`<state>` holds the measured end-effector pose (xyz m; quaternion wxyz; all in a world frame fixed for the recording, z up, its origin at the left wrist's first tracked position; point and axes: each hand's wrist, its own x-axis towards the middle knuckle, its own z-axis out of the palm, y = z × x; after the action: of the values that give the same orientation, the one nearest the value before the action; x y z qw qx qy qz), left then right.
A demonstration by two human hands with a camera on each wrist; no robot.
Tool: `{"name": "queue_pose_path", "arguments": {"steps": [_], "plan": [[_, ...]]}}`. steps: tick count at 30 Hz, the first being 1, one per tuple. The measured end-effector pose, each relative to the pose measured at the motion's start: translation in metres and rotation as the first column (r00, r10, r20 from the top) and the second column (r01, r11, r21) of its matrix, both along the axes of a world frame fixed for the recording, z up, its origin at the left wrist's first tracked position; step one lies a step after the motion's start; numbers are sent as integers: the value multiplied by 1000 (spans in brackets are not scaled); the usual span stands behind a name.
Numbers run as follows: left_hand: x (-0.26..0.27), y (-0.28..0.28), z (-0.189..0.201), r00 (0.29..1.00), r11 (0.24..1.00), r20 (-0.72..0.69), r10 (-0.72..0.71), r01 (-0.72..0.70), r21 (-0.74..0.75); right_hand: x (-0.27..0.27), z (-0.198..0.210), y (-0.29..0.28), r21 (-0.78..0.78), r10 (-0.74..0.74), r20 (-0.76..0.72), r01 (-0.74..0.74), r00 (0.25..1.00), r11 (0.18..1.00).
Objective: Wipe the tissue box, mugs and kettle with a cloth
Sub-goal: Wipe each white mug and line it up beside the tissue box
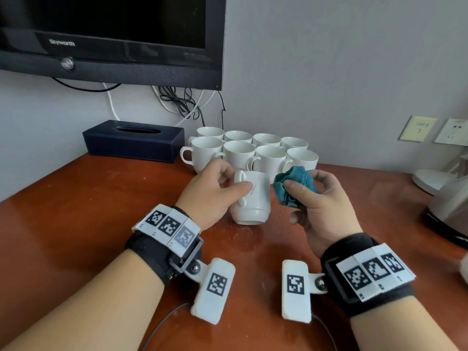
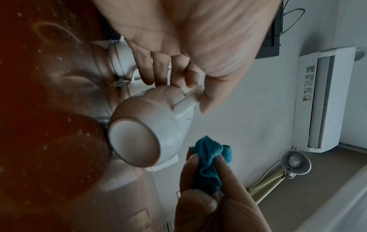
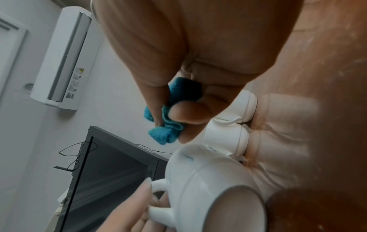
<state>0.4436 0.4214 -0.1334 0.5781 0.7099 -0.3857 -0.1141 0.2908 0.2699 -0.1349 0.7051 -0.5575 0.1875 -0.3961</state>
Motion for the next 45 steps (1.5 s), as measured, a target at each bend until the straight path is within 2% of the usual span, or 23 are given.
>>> {"name": "queue_pose_path", "arguments": {"steps": [4, 9, 15, 19, 26, 35, 38, 45], "plan": [[0, 0, 0, 993, 993, -19, -114, 113, -29, -2, 0, 0, -54, 15, -10, -16, 1000, 998], [-1, -1, -3, 977, 977, 58, -204, 199, 80, 3, -3, 0, -62, 47, 20, -45, 999, 997], [1, -2, -3, 956, 954, 137, -259, 231, 192, 7, -10, -5, -85, 74, -39, -77, 996, 993], [2, 0, -2, 942, 941, 205, -264, 205, 270, 7, -13, -8, -160, 54, -74, -65, 996, 985], [1, 1, 2, 921, 930, 308, -237, 124, 346, 10, -14, -9, -199, 5, -62, -17, 998, 980], [4, 0, -5, 954, 957, 250, -165, 93, 276, 6, -11, -3, -230, 97, -163, -134, 982, 964], [5, 0, -5, 951, 951, 271, -151, 65, 302, 6, -11, -4, -261, 96, -189, -145, 977, 955], [-9, -5, 6, 881, 949, 430, -199, 65, 308, 7, -4, 1, -237, 6, -84, -26, 996, 971]]}}
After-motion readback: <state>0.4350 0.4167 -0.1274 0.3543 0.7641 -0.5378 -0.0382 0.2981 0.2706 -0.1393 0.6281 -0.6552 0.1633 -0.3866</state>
